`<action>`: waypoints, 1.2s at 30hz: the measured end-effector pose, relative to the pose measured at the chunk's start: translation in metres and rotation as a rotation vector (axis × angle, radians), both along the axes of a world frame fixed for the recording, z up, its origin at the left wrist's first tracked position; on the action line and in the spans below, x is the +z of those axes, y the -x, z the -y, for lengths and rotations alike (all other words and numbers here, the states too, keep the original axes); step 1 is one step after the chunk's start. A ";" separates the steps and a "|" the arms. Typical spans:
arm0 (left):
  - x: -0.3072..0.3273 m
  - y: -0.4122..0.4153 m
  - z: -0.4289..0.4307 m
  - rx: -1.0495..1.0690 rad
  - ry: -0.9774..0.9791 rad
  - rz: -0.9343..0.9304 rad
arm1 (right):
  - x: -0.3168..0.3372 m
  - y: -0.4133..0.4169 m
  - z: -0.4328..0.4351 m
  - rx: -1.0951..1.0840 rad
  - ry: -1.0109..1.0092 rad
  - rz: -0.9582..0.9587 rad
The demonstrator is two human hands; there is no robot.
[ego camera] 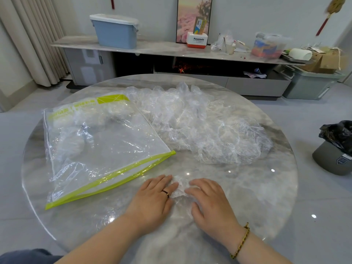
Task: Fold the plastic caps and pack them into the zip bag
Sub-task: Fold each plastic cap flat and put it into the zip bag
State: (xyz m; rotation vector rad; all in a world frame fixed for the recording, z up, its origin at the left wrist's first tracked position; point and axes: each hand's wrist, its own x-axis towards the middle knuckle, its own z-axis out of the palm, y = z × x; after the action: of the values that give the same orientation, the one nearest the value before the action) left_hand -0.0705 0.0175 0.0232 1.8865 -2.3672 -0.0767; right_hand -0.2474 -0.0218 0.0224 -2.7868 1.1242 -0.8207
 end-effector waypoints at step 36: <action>0.006 0.000 -0.014 -0.232 0.109 -0.241 | 0.015 0.006 -0.006 0.012 -0.272 -0.075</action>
State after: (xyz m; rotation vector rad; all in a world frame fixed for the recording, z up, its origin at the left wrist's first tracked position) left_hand -0.0709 0.0320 0.0289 1.4585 -2.3585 -0.1802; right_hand -0.2537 -0.0155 0.0375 -2.6144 1.1322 -0.5203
